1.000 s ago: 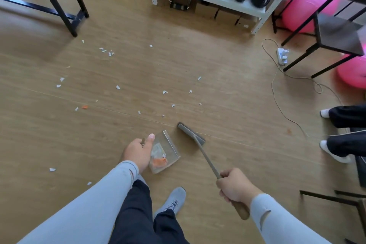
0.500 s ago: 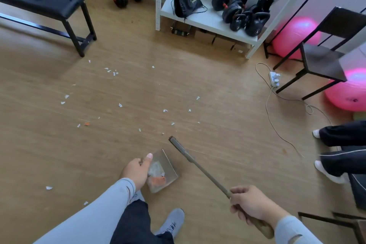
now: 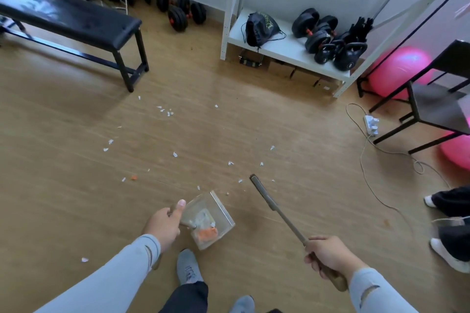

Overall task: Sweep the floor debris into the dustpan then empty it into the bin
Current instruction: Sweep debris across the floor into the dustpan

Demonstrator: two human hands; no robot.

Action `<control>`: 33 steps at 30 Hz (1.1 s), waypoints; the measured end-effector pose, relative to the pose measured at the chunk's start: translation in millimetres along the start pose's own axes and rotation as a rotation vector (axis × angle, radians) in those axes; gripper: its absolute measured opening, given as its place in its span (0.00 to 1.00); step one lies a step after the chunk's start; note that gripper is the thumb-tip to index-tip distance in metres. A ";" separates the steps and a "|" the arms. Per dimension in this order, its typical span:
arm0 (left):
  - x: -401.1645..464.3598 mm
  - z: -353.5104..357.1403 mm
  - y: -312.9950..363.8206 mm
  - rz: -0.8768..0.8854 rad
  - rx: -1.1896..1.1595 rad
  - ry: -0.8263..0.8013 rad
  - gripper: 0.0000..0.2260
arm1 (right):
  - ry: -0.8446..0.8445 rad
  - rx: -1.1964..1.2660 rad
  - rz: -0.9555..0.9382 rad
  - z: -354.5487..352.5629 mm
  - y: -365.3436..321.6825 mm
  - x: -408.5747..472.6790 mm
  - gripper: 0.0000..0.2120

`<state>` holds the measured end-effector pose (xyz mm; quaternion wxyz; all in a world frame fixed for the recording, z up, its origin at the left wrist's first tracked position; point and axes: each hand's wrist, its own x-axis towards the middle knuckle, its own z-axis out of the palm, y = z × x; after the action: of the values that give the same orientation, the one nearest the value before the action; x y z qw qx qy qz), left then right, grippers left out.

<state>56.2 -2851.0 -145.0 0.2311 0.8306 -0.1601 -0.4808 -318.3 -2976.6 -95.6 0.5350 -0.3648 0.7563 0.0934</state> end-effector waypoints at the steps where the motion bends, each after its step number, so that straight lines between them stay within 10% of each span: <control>1: 7.5 -6.2 1.2 -0.003 0.003 0.000 0.30 | 0.000 -0.002 0.007 4.0 -8.2 2.0 0.09; 33: 77.8 64.8 48.0 -0.002 0.214 0.070 0.20 | -0.294 -0.380 0.039 -11.2 -48.3 53.2 0.14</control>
<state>35.4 -2944.3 -203.4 0.1458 0.8669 -0.2016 -0.4320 -303.7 -3041.2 -125.7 0.5591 -0.4270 0.6460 0.2963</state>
